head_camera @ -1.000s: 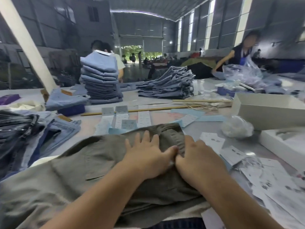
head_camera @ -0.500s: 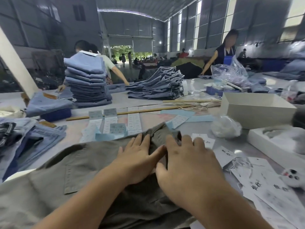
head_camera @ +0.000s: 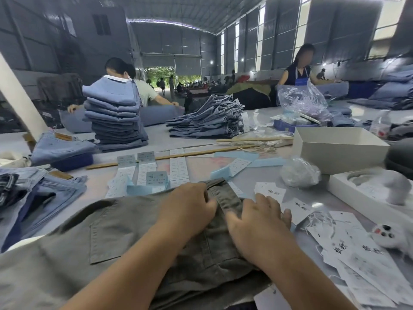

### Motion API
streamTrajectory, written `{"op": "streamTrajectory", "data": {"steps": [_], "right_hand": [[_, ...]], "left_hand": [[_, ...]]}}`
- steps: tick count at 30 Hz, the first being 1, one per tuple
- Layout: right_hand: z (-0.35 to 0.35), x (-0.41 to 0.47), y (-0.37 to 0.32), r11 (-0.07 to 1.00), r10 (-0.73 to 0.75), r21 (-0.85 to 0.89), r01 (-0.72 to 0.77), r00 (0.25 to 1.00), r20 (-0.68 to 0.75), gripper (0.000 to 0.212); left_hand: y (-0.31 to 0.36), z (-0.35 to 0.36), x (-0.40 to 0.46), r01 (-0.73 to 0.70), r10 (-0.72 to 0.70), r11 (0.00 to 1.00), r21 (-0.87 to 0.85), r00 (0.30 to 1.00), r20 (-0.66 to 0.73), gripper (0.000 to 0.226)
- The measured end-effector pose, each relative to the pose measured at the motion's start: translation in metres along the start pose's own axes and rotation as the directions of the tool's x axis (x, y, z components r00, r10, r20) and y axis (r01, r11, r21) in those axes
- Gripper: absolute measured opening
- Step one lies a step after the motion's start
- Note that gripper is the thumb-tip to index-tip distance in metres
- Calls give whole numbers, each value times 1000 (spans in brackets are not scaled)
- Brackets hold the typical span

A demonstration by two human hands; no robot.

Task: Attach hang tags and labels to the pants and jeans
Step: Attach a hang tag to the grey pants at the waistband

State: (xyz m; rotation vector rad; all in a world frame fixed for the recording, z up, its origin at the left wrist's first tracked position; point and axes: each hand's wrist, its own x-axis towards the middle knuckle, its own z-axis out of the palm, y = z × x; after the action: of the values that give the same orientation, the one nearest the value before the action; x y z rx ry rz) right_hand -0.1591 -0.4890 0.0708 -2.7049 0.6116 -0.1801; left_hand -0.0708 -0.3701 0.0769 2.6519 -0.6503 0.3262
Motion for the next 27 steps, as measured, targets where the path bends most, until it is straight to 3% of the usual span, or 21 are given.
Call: {"op": "streamTrajectory", "data": {"steps": [3,7,10,15,20,22,25,27], "right_hand": [[8,-1,4,999,51,-4,-51,998,-35,63],[17,-10,5,1000,-17,-16,14,977,-213,65],[21,-13,3,1000,-18,5,20,971,-238,74],[20,-14,2,999,-42,7,45,964,-262,51],[24,-15,3,984,-84,110,137,915,-394,27],[21,-12,3,981,-49,156,112,930,-364,27],[9,-1,6,989,41,147,-12,980,-196,36],[0,3,6,984,24,175,5,986,-164,21]], "left_hand": [[13,7,5,72,-65,996,-55,991,118,43],[12,22,-6,93,-92,993,-77,996,15,46],[8,22,-8,81,-85,981,-175,996,-13,45],[8,20,-11,71,-80,976,-205,996,-33,41],[7,21,-11,56,-75,963,-262,995,-64,43],[7,22,-11,55,-76,960,-276,995,-68,44],[7,21,-11,48,-72,958,-283,995,-74,44],[7,20,-12,43,-69,953,-300,995,-75,44]]}}
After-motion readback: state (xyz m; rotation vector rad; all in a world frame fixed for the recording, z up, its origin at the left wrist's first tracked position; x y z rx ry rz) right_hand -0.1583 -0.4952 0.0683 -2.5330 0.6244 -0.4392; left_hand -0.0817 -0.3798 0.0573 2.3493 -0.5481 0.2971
